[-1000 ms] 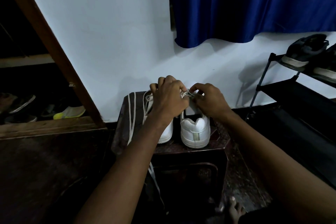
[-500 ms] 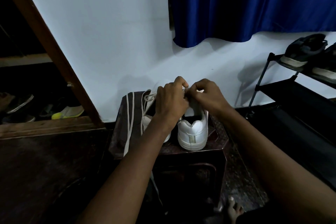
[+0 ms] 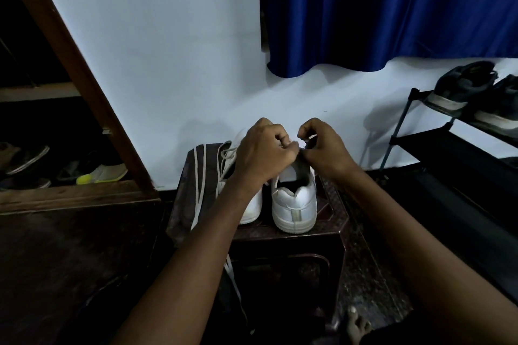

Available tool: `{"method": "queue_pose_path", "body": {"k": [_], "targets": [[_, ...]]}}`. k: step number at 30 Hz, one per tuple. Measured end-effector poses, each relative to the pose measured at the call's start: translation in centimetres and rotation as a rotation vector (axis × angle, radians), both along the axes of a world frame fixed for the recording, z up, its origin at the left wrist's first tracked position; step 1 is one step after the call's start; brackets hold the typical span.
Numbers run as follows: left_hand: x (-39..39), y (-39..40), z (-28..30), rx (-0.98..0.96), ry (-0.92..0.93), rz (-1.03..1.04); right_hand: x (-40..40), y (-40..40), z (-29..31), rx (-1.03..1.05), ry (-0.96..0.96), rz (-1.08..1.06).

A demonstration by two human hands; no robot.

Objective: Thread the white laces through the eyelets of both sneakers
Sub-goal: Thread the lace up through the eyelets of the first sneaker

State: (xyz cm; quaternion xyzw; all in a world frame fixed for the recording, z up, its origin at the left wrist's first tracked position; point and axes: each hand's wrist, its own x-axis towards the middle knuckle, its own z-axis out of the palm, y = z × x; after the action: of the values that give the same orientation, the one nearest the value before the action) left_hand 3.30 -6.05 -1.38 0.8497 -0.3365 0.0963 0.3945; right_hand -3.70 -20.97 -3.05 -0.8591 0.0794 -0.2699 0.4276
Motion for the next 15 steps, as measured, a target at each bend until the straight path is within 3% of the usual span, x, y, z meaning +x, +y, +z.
{"method": "queue_pose_path", "body": {"k": [3, 5, 10, 15], "targets": [[0.4, 0.7, 1.4, -0.177, 0.124, -0.097, -0.1, -0.3, -0.7, -0.098, 0.137, -0.127], [0.6, 1.3, 2.1, -0.181, 0.206, -0.185, -0.1, -0.1, -0.8, -0.099, 0.174, -0.143], [0.8, 1.2, 0.2, 0.035, 0.032, -0.284, 0.0, 0.2, -1.0, -0.07, 0.177, -0.16], [0.4, 0.6, -0.1, 0.112, -0.138, -0.071, 0.3, -0.2, -1.4, 0.134, 0.226, -0.164]]}}
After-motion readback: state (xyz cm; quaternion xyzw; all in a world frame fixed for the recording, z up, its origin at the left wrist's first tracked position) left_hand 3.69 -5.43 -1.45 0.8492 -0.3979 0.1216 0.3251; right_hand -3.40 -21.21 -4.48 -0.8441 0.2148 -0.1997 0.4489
